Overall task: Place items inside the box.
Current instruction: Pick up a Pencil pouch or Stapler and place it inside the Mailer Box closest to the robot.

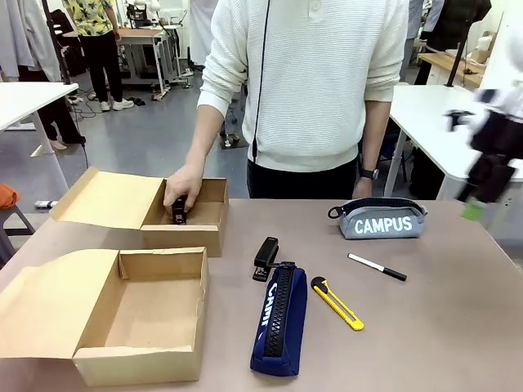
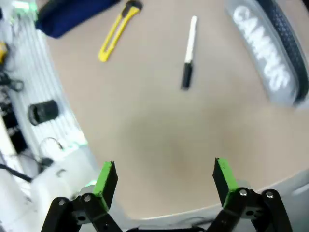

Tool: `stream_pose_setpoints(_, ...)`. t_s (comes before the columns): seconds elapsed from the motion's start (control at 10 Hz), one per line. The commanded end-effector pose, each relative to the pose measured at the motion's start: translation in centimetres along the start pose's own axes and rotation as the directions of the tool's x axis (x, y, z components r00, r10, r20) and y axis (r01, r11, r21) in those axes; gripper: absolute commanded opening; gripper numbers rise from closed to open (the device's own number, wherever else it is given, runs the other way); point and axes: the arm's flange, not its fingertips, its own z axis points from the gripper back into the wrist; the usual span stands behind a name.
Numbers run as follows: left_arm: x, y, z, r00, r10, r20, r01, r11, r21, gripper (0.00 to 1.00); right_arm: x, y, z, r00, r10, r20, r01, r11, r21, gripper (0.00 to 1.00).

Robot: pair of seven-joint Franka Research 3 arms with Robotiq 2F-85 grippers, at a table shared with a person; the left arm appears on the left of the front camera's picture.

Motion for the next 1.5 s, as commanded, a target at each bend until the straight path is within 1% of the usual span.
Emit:
stream_pose_setpoints(0.0,0.0,-0.1,0.1,1.0,-0.02,0.005,0.02,1.0,-0.021,1.0,3.7,-6.3,-1.1,0.956,0.291,-0.037,-0.293,0.949,-0.118,1.0)
stream_pose_setpoints(0.1,0.0,-0.1,0.1,1.0,-0.02,0.005,0.02,1.0,-0.021,1.0,5.9,-9.1,-4.1,0.926,0.371,-0.072,-0.378,0.917,-0.125,1.0)
stream_pose_setpoints(0.2,0.0,-0.1,0.1,1.0,-0.02,0.005,0.02,1.0,-0.021,1.0,6.4,-9.9,-5.1,0.921,0.381,-0.083,-0.389,0.912,-0.13,1.0)
stream_pose_setpoints(0.3,0.0,-0.1,0.1,1.0,-0.02,0.005,0.02,1.0,-0.021,1.0,7.0,-10.7,-6.5,0.908,0.408,-0.097,-0.419,0.893,-0.166,1.0)
stream_pose_setpoints(0.4,0.0,-0.1,0.1,1.0,-0.02,0.005,0.02,1.0,-0.021,1.0,7.5,-11.3,-7.6,0.865,0.496,-0.071,-0.501,0.855,-0.132,1.0)
stream_pose_setpoints(0.5,0.0,-0.1,0.1,1.0,-0.02,0.005,0.02,1.0,-0.021,1.0,7.6,-12.2,-8.9,0.869,0.481,-0.114,-0.493,0.862,-0.122,1.0)
stream_pose_setpoints(0.7,0.0,-0.1,0.1,1.0,-0.02,0.005,0.02,1.0,-0.021,1.0,7.8,-13.7,-11.0,0.882,0.451,-0.141,-0.467,0.877,-0.116,1.0)
stream_pose_setpoints(0.8,0.0,-0.1,0.1,1.0,-0.02,0.005,0.02,1.0,-0.021,1.0,7.8,-14.1,-11.8,0.88,0.46,-0.12,-0.473,0.873,-0.121,1.0)
stream_pose_setpoints(1.0,0.0,-0.1,0.1,1.0,-0.02,0.005,0.02,1.0,-0.021,1.0,8.1,-14.6,-13.6,0.889,0.434,-0.149,-0.45,0.887,-0.1,1.0)
stream_pose_setpoints(1.1,0.0,-0.1,0.1,1.0,-0.02,0.005,0.02,1.0,-0.021,1.0,8.0,-14.7,-13.4,0.891,0.436,-0.124,-0.449,0.887,-0.106,1.0)
stream_pose_setpoints(1.3,0.0,-0.1,0.1,1.0,-0.02,0.005,0.02,1.0,-0.021,1.0,8.0,-14.8,-12.3,0.9,0.431,-0.061,-0.434,0.881,-0.187,1.0)
stream_pose_setpoints(1.4,0.0,-0.1,0.1,1.0,-0.02,0.005,0.02,1.0,-0.021,1.0,8.0,-14.9,-12.3,0.907,0.419,-0.044,-0.419,0.884,-0.209,1.0)
